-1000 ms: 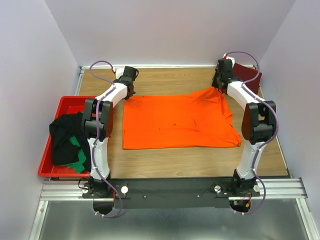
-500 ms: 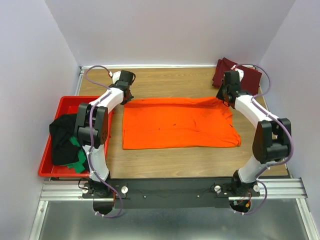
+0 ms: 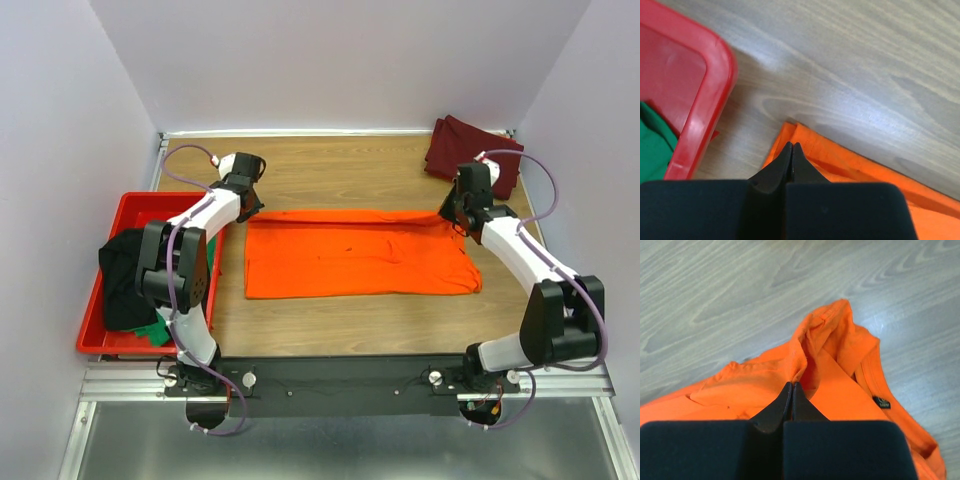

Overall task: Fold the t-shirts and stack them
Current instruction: Fold the tshirt

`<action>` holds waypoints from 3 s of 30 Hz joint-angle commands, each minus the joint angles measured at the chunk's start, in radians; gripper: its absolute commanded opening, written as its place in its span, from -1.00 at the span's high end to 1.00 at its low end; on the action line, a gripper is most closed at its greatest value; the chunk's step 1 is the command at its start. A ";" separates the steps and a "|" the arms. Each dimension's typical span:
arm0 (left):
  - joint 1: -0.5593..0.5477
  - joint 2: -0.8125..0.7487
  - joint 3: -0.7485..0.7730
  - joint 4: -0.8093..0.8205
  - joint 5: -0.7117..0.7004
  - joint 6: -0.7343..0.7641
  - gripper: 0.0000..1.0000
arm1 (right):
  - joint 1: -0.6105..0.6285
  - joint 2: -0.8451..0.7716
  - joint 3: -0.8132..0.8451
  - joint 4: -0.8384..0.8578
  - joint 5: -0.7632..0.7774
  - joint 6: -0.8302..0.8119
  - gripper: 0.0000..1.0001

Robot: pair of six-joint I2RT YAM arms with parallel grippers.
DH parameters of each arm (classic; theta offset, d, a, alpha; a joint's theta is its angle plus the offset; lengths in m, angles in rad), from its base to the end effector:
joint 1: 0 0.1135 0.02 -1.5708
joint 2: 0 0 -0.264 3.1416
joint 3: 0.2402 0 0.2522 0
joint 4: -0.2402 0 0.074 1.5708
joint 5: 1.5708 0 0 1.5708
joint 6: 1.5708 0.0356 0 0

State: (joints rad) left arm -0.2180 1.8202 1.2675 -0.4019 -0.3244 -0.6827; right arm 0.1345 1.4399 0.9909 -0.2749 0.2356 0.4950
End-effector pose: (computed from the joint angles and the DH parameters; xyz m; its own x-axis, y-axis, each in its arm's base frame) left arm 0.3807 -0.0727 0.2039 -0.6341 -0.4720 -0.6125 -0.4831 0.8603 -0.1628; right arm 0.3119 0.0338 0.2510 -0.5572 0.3907 -0.7327 0.3496 0.9108 0.2199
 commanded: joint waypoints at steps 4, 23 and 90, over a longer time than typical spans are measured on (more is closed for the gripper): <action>0.005 -0.078 -0.085 0.040 0.033 -0.021 1.00 | -0.004 -0.079 -0.077 -0.040 -0.028 0.040 0.99; 0.003 -0.168 -0.214 0.077 0.067 -0.023 1.00 | -0.004 -0.159 -0.152 -0.076 0.010 0.057 0.99; -0.243 -0.098 -0.146 0.219 0.307 0.084 0.35 | 0.042 0.008 -0.094 0.014 -0.107 0.005 -0.16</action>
State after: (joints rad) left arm -0.4019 1.6600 1.0676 -0.2268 -0.1101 -0.6518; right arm 0.1623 1.3903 0.8455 -0.3008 0.1421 0.5217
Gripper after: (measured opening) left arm 0.328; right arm 0.586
